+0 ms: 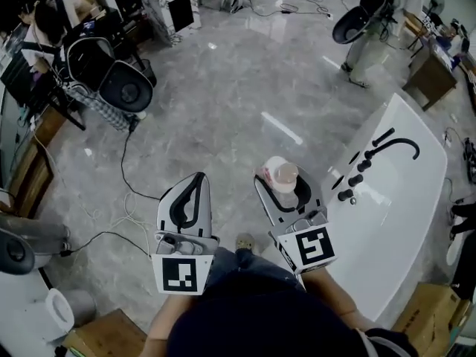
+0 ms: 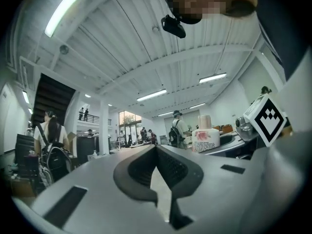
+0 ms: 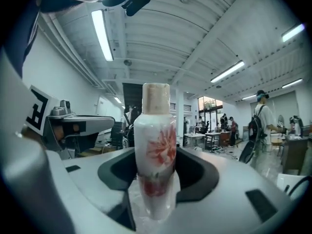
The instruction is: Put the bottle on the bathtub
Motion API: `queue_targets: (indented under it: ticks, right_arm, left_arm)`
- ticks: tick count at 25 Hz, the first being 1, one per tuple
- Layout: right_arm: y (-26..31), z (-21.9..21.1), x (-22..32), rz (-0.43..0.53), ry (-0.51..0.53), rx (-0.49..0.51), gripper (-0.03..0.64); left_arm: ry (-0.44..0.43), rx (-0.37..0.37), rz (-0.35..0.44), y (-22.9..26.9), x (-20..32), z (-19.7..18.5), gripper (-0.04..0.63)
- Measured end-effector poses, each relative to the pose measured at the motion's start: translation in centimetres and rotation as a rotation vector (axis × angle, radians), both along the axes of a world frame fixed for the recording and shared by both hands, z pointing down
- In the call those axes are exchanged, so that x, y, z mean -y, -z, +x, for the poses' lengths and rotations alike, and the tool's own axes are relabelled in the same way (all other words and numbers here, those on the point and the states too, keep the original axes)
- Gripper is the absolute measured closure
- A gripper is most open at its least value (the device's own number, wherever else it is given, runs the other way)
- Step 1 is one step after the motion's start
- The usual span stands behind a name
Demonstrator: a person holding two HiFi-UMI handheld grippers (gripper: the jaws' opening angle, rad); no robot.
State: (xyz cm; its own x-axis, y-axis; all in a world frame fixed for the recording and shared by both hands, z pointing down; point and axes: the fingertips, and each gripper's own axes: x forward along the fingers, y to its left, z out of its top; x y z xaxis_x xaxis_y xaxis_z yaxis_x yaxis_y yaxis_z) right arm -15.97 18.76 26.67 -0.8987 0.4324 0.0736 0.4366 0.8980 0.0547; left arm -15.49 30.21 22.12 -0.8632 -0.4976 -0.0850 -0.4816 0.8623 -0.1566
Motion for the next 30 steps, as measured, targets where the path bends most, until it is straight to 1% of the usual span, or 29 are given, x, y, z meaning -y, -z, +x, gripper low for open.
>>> queue_targets:
  ticks: [2, 4, 7, 9, 11, 13, 16, 19, 22, 25, 28, 30]
  right_arm:
    - [-0.2, 0.3, 3.7, 0.003, -0.061, -0.014, 0.377]
    - [-0.8, -0.2, 6.2, 0.002, -0.155, -0.031, 0.377]
    - [-2.0, -1.3, 9.0, -0.001, -0.295, -0.053, 0.377]
    - [-2.4, -2.1, 10.3, 0.004, -0.372, -0.061, 0.377]
    - [-2.7, -2.4, 12.0, 0.004, -0.472, -0.071, 0.377]
    - [-2.9, -2.1, 14.2, 0.019, -0.568, -0.082, 0.377]
    - [-3.4, -1.6, 17.9, 0.047, -0.695, -0.074, 0.377]
    - [-3.9, -1.1, 20.6, 0.027, -0.821, -0.079, 0.377]
    - [-4.4, -0.9, 23.1, 0.039, -0.936, -0.087, 0.377]
    - [-5.5, -0.3, 25.1, 0.007, -1.07, -0.122, 0.377]
    - [-6.0, 0.1, 26.3, -0.023, -1.199, -0.144, 0.377]
    - [-6.2, 0.3, 27.0, -0.026, -1.262, -0.152, 0.377]
  left_arm:
    - [-0.061, -0.013, -0.006, 0.0, 3.6, -0.8, 0.575]
    - [-0.148, -0.019, -0.009, -0.3, 6.1, -2.6, 0.575]
    - [-0.27, -0.027, -0.008, -1.1, 8.6, -5.7, 0.575]
    - [-0.35, -0.01, -0.003, -1.2, 10.1, -7.5, 0.575]
    - [-0.455, 0.007, 0.018, -0.9, 12.2, -9.1, 0.575]
    - [-0.545, -0.01, 0.015, -1.5, 14.9, -10.1, 0.575]
    - [-0.665, -0.025, 0.006, -2.3, 19.3, -10.9, 0.575]
    - [-0.793, -0.022, -0.004, -2.7, 23.3, -11.6, 0.575]
    - [-0.94, -0.023, 0.043, -2.2, 27.4, -12.1, 0.575]
    - [-1.064, -0.065, 0.014, -3.1, 30.6, -12.4, 0.575]
    - [-1.184, -0.083, 0.004, -3.6, 33.1, -12.7, 0.575]
    - [-1.25, -0.094, -0.006, -3.9, 34.5, -12.8, 0.575]
